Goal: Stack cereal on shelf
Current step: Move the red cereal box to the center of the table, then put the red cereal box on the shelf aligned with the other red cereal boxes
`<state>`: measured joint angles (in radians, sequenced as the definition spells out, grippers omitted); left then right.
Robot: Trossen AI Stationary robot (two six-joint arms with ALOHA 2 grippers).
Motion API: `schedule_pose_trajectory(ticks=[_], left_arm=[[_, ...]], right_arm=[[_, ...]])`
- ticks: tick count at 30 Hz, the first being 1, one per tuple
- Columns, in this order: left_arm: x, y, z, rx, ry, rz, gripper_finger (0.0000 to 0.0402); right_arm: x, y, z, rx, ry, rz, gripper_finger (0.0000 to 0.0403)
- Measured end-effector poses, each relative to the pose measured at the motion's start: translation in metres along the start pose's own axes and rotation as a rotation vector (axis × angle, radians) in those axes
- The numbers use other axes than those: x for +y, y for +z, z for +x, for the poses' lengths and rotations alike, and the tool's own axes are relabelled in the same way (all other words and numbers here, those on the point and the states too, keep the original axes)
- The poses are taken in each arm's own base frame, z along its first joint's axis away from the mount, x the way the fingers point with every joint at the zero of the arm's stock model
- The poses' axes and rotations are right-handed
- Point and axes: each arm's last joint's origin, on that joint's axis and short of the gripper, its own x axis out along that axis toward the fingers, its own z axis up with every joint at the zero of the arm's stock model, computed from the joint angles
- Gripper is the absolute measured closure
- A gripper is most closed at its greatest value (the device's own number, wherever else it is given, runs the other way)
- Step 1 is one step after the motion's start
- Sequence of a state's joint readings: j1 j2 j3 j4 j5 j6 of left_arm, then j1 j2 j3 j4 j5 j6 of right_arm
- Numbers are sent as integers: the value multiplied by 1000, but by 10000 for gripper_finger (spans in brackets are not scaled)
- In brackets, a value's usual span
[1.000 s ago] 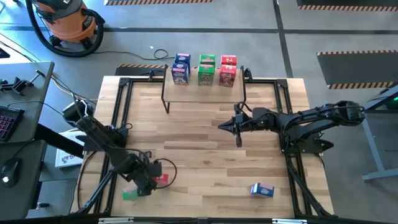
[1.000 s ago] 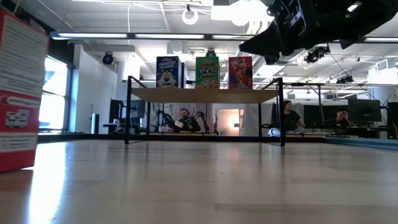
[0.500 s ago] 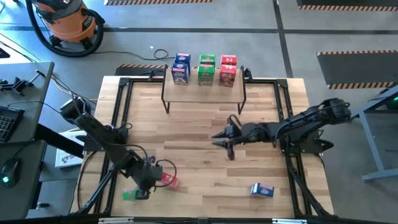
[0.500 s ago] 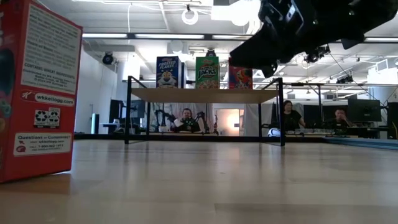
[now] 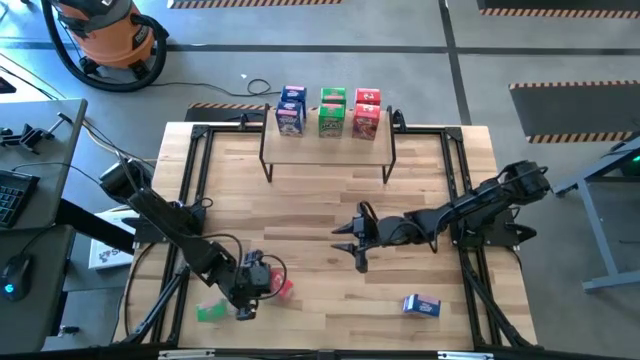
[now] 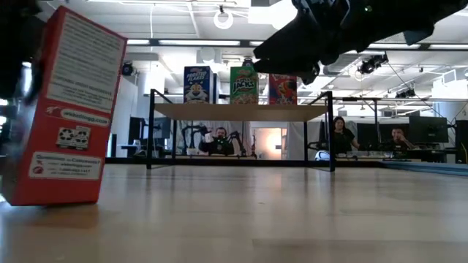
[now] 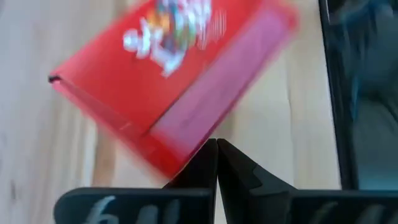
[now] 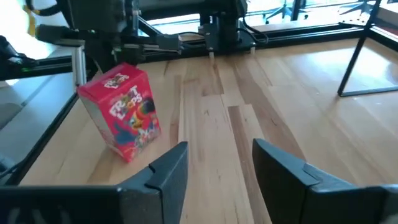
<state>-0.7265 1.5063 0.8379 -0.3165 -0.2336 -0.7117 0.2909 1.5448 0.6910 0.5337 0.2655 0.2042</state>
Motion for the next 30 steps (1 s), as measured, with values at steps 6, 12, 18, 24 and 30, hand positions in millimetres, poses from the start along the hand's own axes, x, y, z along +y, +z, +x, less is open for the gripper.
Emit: schedule_pose_trajectory(ticks=[6, 12, 18, 24, 30], left_arm=[[-5, 6, 13, -137, 55, 16, 401], [-8, 7, 33, -228, 119, 52, 401], [-9, 11, 43, -311, 172, 149, 401], [-12, 11, 41, -370, 243, 203, 401], [-26, 1, 31, -410, 253, 254, 401]], right_arm=[[15, -3, -5, -26, -74, 38, 235], [32, -8, -6, -42, -121, 114, 204], [56, 6, 19, 13, -147, 180, 139], [85, 23, 52, 90, -131, 122, 118], [108, 22, 85, 103, -119, 65, 118]])
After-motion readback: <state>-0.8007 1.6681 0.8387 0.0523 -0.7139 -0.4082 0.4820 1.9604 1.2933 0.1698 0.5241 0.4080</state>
